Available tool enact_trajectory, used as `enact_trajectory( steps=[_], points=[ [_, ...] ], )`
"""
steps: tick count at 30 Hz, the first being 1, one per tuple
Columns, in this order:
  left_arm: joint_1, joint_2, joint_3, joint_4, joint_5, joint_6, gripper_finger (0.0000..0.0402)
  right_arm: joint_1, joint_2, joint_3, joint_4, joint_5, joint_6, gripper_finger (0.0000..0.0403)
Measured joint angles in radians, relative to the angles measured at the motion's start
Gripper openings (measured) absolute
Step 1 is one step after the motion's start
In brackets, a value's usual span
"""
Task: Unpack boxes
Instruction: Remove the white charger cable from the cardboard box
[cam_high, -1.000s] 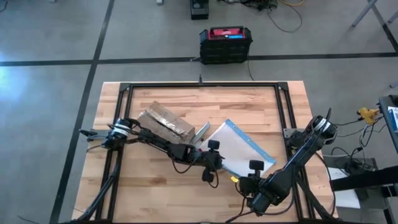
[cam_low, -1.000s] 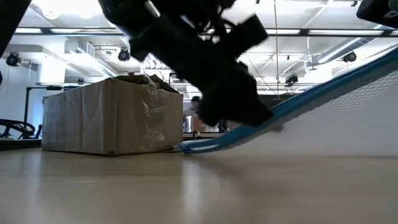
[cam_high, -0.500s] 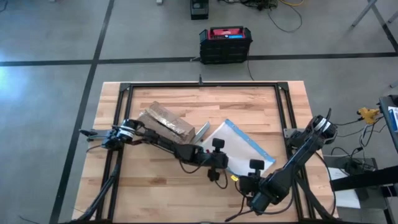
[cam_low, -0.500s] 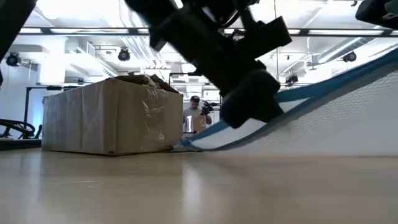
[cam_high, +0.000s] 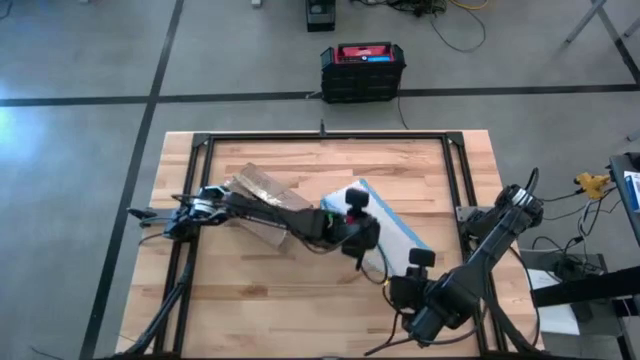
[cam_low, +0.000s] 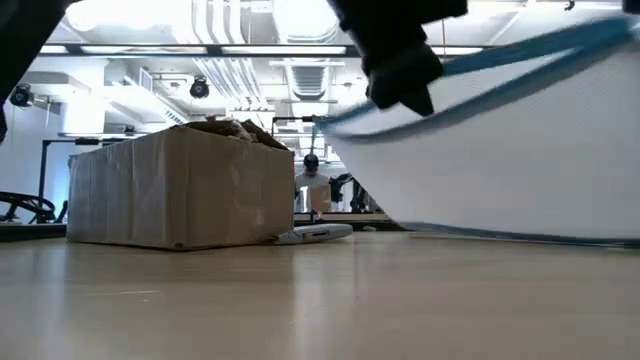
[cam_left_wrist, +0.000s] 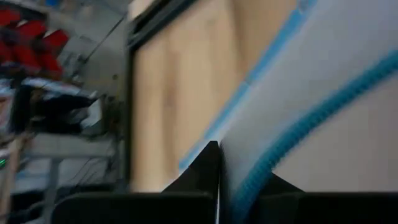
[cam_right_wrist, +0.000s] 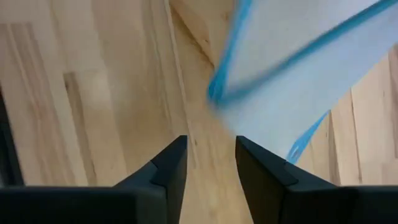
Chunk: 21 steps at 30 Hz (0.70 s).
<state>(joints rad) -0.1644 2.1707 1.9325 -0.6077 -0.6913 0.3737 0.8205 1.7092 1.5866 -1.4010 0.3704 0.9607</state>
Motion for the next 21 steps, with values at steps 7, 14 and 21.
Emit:
enact_trajectory(
  steps=[7, 14, 21],
  points=[
    [0.072, -0.065, 0.139, -0.253, -0.082, -0.052, 0.0, 0.037, -0.001, 0.019, -0.031, -0.004, 0.065, 0.0145],
    [0.13, -0.237, 0.232, -0.601, -0.191, -0.216, 0.0, 0.041, 0.006, 0.017, -0.032, 0.068, 0.072, 0.0149],
    [0.134, -0.499, 0.255, -0.731, -0.19, -0.442, 0.0, 0.015, 0.006, 0.014, 0.038, 0.517, -0.009, 0.0126]
  ],
)
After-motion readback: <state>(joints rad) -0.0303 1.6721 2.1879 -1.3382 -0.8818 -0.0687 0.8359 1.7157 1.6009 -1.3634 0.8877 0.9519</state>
